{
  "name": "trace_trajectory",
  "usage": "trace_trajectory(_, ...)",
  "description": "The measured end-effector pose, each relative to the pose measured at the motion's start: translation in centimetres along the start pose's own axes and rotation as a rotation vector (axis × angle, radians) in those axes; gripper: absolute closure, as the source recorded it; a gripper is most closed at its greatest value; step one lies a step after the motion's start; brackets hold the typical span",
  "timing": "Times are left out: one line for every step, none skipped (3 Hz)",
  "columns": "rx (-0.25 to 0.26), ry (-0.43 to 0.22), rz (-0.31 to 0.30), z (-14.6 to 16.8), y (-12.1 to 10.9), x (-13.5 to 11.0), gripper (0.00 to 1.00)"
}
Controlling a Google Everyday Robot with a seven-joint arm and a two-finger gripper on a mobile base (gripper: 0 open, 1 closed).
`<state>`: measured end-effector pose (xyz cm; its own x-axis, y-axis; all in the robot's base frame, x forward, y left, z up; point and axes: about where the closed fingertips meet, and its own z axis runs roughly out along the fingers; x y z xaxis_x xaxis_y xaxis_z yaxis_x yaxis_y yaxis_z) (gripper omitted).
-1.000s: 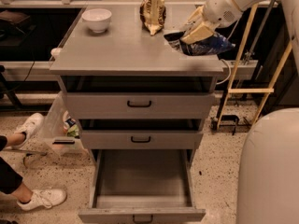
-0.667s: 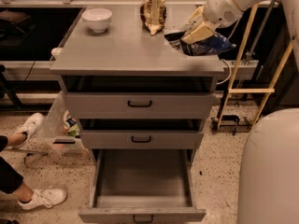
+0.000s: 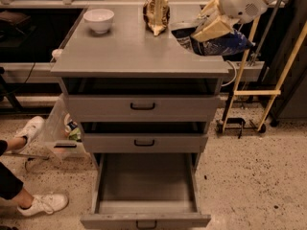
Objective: Place blue chip bag into bottom drawer
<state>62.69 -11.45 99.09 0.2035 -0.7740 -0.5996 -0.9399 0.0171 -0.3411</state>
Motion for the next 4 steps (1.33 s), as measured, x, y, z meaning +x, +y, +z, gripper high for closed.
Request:
trace_trajectory(-0.032, 0.070, 0.037, -1.1, 4.7, 0.2, 1.00)
trace_trajectory(-0.080, 0.083, 0.049, 0.6, 6.1, 1.0, 1.00)
trace_trajectory(-0.079, 0.083, 0.049, 0.6, 6.1, 0.9, 1.00)
trace_trajectory(-0.053, 0.104, 0.064, 2.1, 6.8, 2.2, 1.00)
